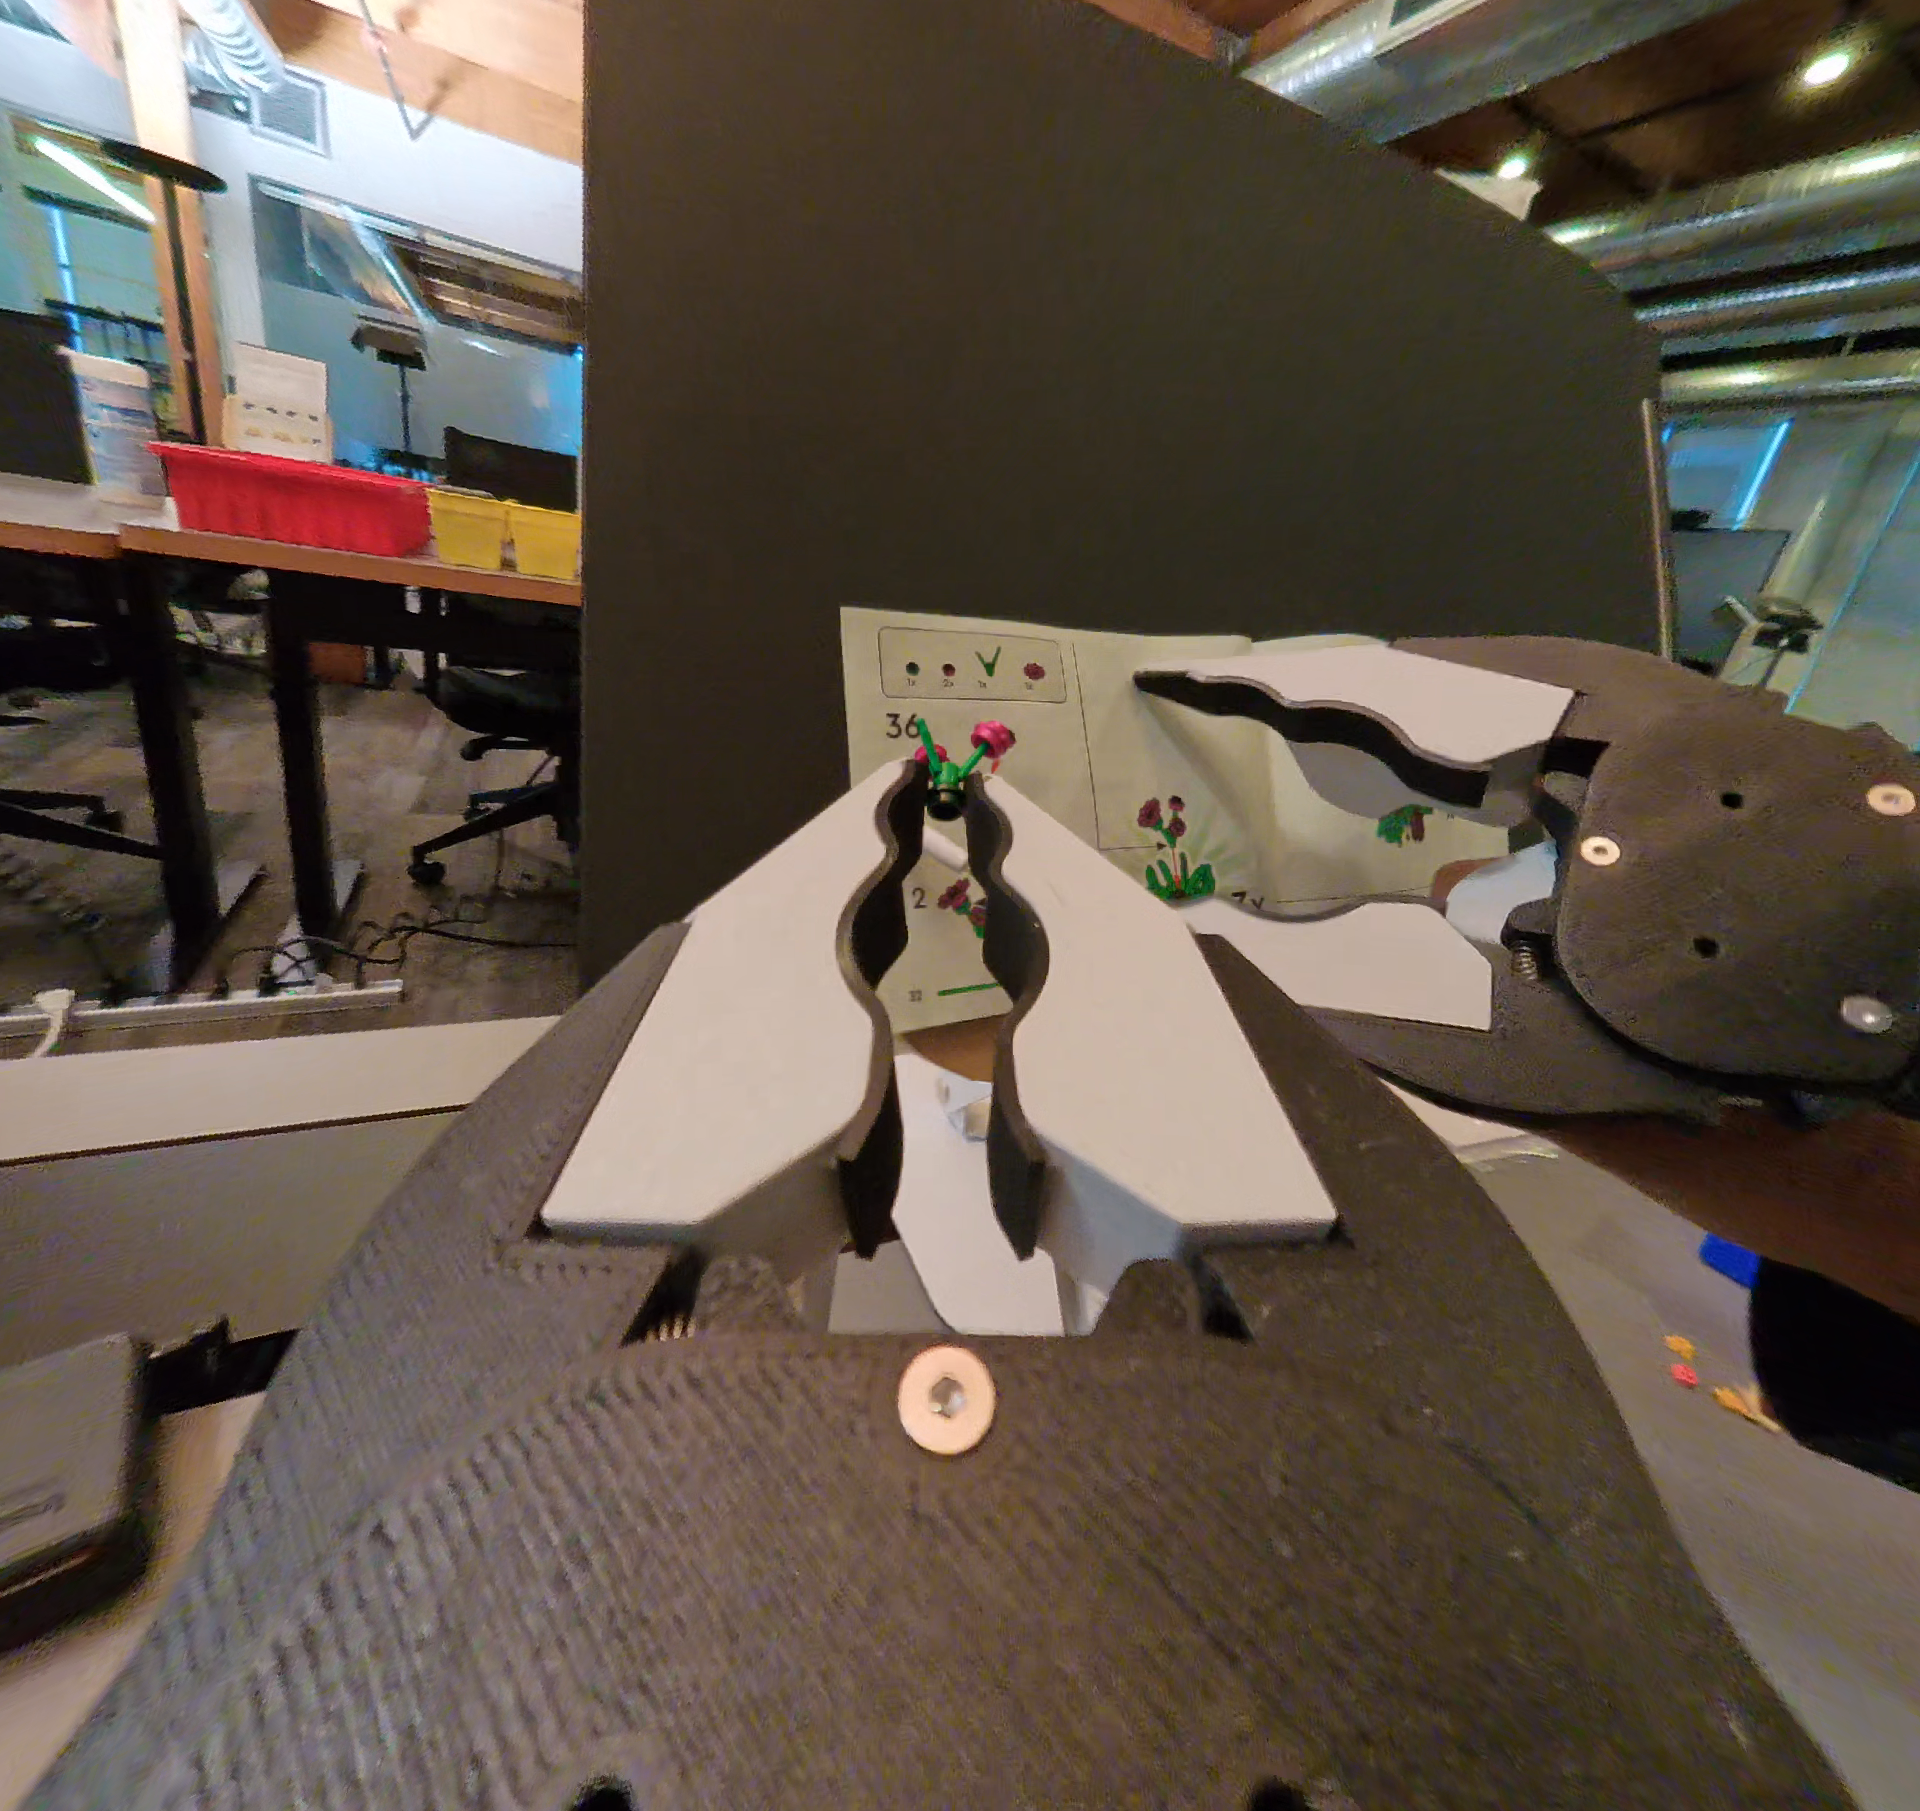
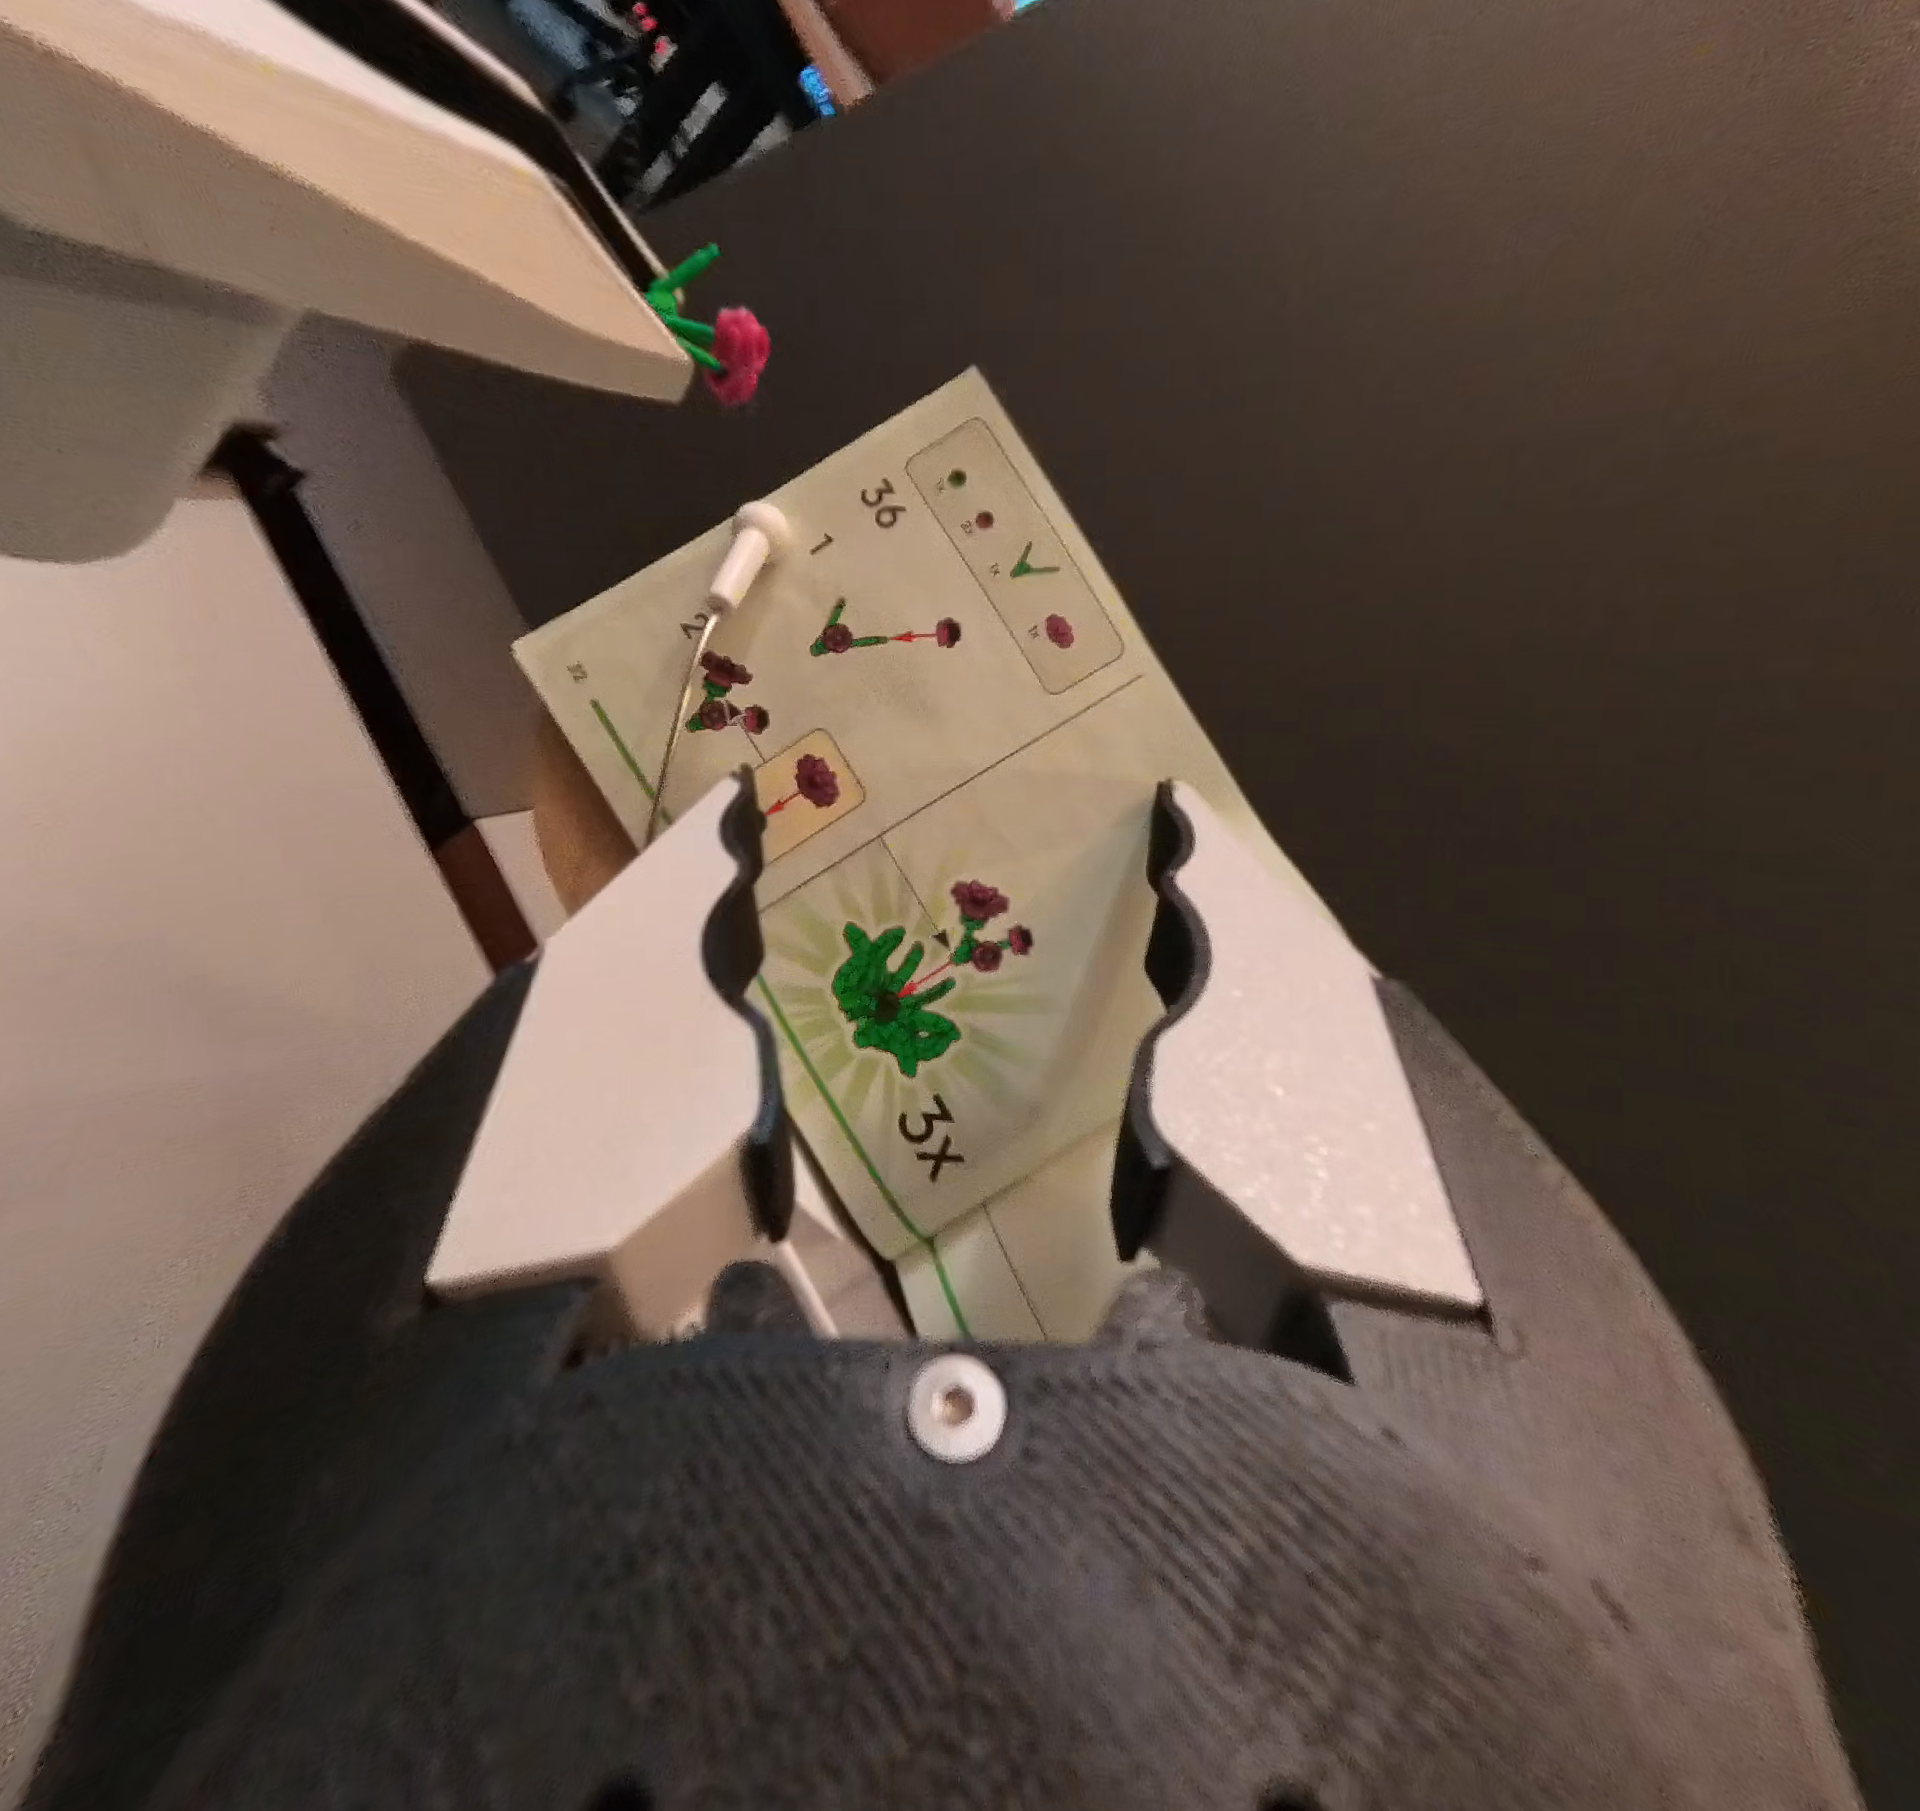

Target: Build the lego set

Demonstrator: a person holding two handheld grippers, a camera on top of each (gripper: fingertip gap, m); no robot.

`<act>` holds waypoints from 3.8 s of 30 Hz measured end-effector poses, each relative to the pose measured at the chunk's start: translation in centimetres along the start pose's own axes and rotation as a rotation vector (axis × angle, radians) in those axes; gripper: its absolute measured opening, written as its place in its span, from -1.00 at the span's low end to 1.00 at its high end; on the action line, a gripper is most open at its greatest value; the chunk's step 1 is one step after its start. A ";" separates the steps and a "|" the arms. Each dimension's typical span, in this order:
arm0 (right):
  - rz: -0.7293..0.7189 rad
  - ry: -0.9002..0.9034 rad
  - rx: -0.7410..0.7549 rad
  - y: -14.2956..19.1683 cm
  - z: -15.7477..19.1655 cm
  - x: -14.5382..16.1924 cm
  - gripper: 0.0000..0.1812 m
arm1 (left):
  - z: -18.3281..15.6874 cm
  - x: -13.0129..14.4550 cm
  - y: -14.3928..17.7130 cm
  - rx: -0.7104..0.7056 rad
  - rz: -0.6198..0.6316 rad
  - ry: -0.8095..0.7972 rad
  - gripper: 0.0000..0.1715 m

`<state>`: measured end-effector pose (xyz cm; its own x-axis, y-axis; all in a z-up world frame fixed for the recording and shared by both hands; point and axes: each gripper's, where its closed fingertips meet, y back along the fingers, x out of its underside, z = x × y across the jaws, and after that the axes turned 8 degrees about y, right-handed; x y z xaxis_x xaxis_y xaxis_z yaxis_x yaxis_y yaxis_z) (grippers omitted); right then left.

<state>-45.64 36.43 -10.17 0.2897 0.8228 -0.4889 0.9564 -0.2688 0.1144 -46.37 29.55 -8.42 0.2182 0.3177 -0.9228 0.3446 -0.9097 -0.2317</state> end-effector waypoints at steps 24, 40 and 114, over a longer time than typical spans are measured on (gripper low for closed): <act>0.156 -0.104 0.024 1.3 -2.6 2.7 -1.00 | -1.0 3.5 -1.0 0.062 0.071 0.056 -0.94; 0.231 0.069 -0.035 0.6 -1.4 3.1 -0.90 | -0.9 4.6 -1.3 0.049 0.105 0.057 -0.94; 0.541 -0.444 -0.780 19.1 8.0 6.2 -0.49 | -4.4 -4.0 1.8 0.103 0.095 -0.143 -0.94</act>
<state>-25.88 32.39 -17.89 0.7973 0.3890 -0.4615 0.5076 -0.0184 0.8614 -42.58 27.81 -3.82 0.1107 0.1945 -0.9746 0.2320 -0.9586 -0.1650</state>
